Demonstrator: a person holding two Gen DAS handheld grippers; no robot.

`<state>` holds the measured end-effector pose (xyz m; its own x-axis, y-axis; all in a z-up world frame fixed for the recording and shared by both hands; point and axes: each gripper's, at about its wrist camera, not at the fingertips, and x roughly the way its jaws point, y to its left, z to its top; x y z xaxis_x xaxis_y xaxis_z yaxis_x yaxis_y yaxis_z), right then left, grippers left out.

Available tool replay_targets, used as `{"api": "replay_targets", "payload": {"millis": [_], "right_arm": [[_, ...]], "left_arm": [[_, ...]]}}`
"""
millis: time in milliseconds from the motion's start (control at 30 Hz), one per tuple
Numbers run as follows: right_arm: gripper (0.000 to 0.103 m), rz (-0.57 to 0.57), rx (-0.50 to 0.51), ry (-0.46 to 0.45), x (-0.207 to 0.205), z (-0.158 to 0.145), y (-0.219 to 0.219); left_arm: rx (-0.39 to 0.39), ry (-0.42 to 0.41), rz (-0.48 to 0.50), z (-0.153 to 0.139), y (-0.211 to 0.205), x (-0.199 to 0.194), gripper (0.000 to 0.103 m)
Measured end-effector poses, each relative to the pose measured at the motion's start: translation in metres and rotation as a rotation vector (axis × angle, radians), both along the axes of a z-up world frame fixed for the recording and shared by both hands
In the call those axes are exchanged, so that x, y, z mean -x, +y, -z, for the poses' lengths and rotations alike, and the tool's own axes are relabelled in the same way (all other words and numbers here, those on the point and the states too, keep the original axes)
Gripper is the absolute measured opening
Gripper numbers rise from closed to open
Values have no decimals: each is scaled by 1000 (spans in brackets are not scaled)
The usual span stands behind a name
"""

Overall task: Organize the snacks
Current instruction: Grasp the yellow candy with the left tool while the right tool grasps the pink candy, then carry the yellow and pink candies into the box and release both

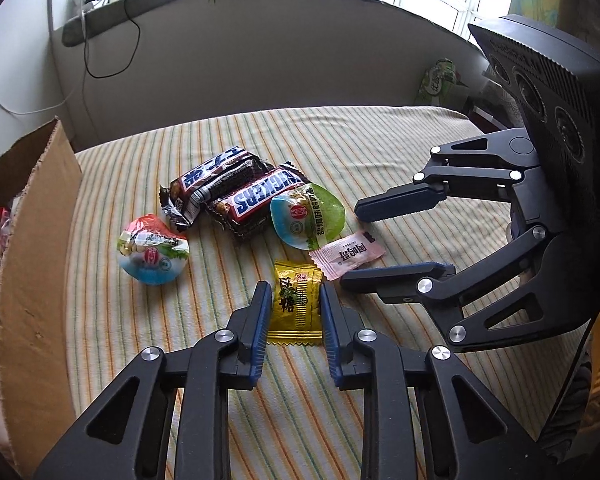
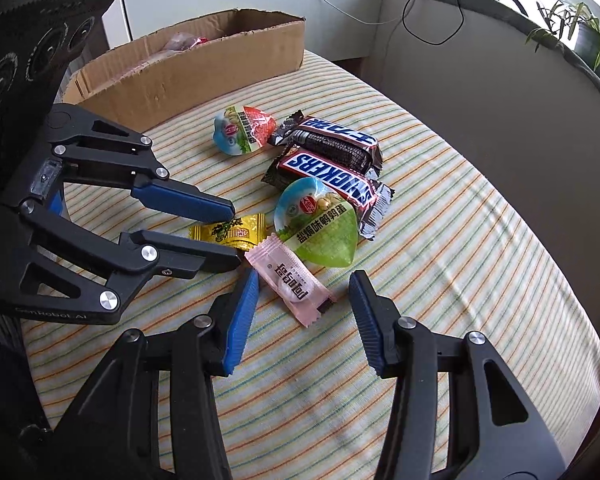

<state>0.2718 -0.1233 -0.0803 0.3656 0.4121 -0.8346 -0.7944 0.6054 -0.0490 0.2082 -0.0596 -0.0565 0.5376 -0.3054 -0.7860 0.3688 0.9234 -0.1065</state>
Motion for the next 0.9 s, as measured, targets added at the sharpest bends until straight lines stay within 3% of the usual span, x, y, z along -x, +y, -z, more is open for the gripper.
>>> {"api": "replay_targets", "payload": {"millis": [233,467,700,900], "right_arm": [[28,-1,0,6,6,-1,9],[10,72,20,-1,15,-1,6],[6,203,-60,38,17,-2,-16],[6,219,-23,30,15,-3,-6]], "left_arm": [[-4,-5,-9,-1,5,3,23],[-9,-12,-12,-2,8,8,22],[6,-25,-21,-4,16,13,22],[-11,-16,-4,0,11,12,21]]}}
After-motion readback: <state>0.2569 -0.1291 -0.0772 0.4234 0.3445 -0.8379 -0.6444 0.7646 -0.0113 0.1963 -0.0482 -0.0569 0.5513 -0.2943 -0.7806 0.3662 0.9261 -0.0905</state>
